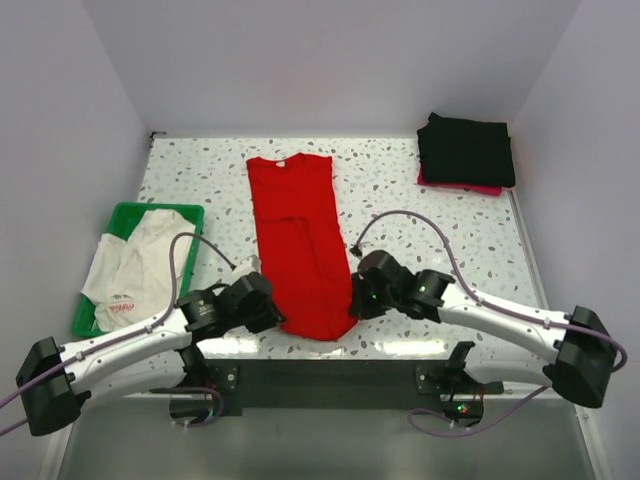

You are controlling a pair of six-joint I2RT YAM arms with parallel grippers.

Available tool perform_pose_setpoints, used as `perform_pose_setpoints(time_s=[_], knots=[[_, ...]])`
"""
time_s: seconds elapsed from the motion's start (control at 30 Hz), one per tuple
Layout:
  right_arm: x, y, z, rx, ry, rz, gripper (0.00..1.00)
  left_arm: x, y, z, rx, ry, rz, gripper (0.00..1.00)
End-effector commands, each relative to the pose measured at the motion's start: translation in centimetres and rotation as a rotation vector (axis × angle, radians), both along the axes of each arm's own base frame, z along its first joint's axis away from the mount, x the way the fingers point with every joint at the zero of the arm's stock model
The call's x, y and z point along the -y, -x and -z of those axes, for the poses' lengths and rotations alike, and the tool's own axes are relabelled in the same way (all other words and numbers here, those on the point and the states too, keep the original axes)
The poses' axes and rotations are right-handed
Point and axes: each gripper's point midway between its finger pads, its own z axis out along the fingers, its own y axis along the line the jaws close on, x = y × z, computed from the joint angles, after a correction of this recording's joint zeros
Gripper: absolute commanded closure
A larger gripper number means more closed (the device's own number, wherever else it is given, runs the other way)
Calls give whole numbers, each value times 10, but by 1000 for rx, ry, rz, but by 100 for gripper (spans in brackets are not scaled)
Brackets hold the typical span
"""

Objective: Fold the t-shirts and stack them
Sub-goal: Fold the tshirt

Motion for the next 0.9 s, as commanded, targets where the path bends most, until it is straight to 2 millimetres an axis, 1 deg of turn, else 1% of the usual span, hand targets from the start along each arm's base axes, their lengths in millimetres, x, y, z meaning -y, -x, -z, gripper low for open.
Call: perform_pose_setpoints(time_s=[0.0,0.03,0.07,0.1,0.13,0.17,0.2,0.23,0.27,0.3,0.33,0.37,0.4,0.43,0.47,0.5,0.53,0.6,0.63,0.67,0.7,0.73,0.77,0.8,0.83,0.87], knots=[[-17,-38,-25,135,73,-23,94,2,-39,-25,124,-17,-7,100],[-21,-46,-26,148,87,-18,94,-3,-51,-23,136,-49,-17,100],[-30,-61,-42,184,72,-3,93,-5,-59,-26,146,-59,-29,100],[-33,-71,-31,176,123,-5,93,-7,-77,-36,177,-47,-66,100],[-33,-85,-32,176,132,19,93,-9,-84,-32,172,-71,-60,100],[-41,-100,-45,198,114,35,94,-11,-93,-34,177,-74,-75,100],[-45,-111,-33,185,142,37,94,-14,-111,-42,202,-53,-113,100],[-43,-126,-34,179,141,63,94,-17,-120,-38,196,-73,-117,100],[-51,-142,-45,201,121,80,94,-17,-131,-40,209,-65,-136,100],[-53,-153,-46,213,125,88,94,-24,-145,-45,219,-57,-171,100],[-57,-172,-46,218,130,112,94,-26,-154,-39,206,-72,-177,100],[-60,-182,-48,223,127,122,94,-27,-165,-40,215,-65,-192,100],[-61,-191,-47,220,136,131,94,-30,-179,-40,208,-73,-215,100],[-66,-209,-44,215,136,148,95,-32,-188,-40,212,-78,-228,100],[-68,-217,-43,211,127,155,95,-34,-197,-41,216,-82,-245,100],[-69,-225,-38,195,127,160,95,-38,-210,-46,224,-79,-271,100],[-70,-241,-37,189,120,177,95,-39,-216,-35,195,-89,-275,100],[-72,-254,-34,181,104,185,96,-42,-234,-31,187,-91,-294,100],[-72,-265,-40,194,86,200,96,-43,-240,-29,184,-97,-296,100],[-73,-270,-32,179,88,198,96,-42,-249,-35,197,-88,-300,100],[-73,-277,-32,183,80,205,96,-46,-255,-26,178,-99,-307,100],[-70,-287,-35,190,68,220,96,-46,-260,-25,174,-97,-308,100],[-69,-292,-28,178,72,224,96,-47,-269,-29,185,-87,-315,100],[-68,-297,-25,164,61,224,96,-47,-273,-21,168,-93,-310,100],[-69,-302,-28,167,48,226,96,-48,-275,-20,160,-98,-310,100],[-68,-306,-26,163,43,228,96,-48,-282,-23,168,-95,-312,100]])
